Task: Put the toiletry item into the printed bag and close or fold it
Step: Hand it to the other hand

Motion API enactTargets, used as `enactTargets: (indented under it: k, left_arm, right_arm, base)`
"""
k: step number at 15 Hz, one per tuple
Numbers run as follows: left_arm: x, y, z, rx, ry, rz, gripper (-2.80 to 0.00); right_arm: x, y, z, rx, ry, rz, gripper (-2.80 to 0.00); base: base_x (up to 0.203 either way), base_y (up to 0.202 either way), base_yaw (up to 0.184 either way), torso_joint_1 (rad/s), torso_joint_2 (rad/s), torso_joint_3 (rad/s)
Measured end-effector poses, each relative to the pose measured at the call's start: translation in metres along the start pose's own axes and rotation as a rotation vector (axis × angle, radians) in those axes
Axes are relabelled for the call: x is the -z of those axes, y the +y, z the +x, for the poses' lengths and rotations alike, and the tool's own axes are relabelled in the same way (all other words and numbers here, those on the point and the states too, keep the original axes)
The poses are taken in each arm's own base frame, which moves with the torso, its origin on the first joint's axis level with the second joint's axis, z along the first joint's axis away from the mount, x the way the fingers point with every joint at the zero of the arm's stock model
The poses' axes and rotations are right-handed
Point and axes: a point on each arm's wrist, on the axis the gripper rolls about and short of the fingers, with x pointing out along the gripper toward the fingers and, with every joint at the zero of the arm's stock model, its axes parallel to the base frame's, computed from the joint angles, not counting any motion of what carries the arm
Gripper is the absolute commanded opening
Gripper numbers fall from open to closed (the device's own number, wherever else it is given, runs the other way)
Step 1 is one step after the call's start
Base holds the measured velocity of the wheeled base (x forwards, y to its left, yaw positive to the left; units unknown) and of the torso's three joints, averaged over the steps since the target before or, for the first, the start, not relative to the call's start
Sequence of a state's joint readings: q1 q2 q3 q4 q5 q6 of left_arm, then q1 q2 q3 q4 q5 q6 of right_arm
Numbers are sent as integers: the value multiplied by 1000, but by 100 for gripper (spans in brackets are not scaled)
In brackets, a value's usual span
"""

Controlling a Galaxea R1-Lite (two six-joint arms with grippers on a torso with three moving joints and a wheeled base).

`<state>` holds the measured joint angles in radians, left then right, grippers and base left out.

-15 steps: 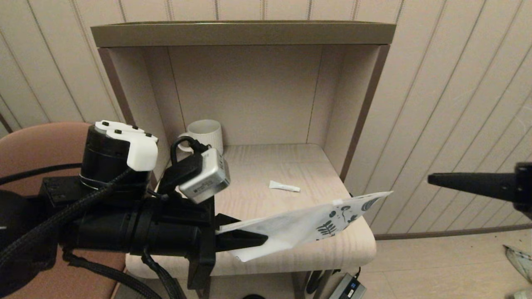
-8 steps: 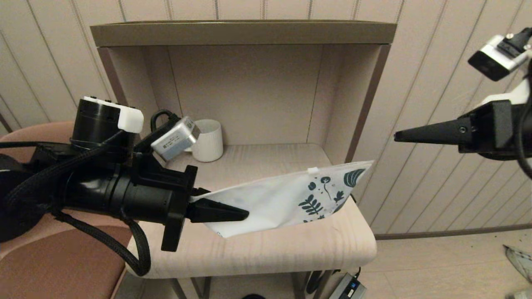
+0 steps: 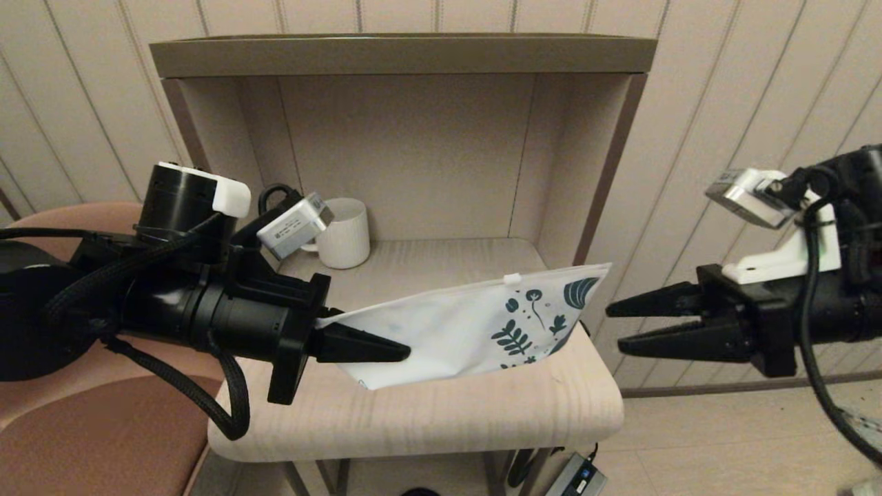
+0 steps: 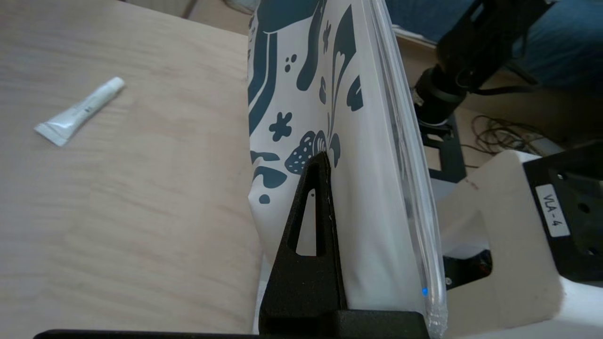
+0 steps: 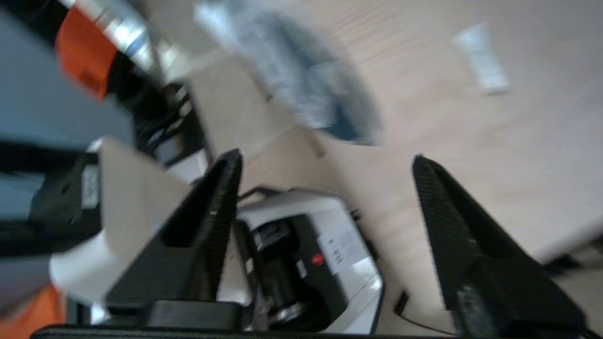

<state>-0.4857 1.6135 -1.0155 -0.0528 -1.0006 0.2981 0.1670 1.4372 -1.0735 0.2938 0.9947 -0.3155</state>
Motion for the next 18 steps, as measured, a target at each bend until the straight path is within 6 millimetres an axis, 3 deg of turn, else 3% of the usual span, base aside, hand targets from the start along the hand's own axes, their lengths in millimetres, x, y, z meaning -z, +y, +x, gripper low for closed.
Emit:
enactTargets:
  k: [10,18]
  left_arm:
    - [15,-13,25,89,54,34,-280]
    - [19,-14,26,93,59,133,-280]
  right_arm:
    - [14,11,14,-53,-14,-102,0]
    - [29,12,20,-69,-5,-176,0]
  base:
    - [0,0,0,0,0,0]
    - [0,0,0,0,0,0]
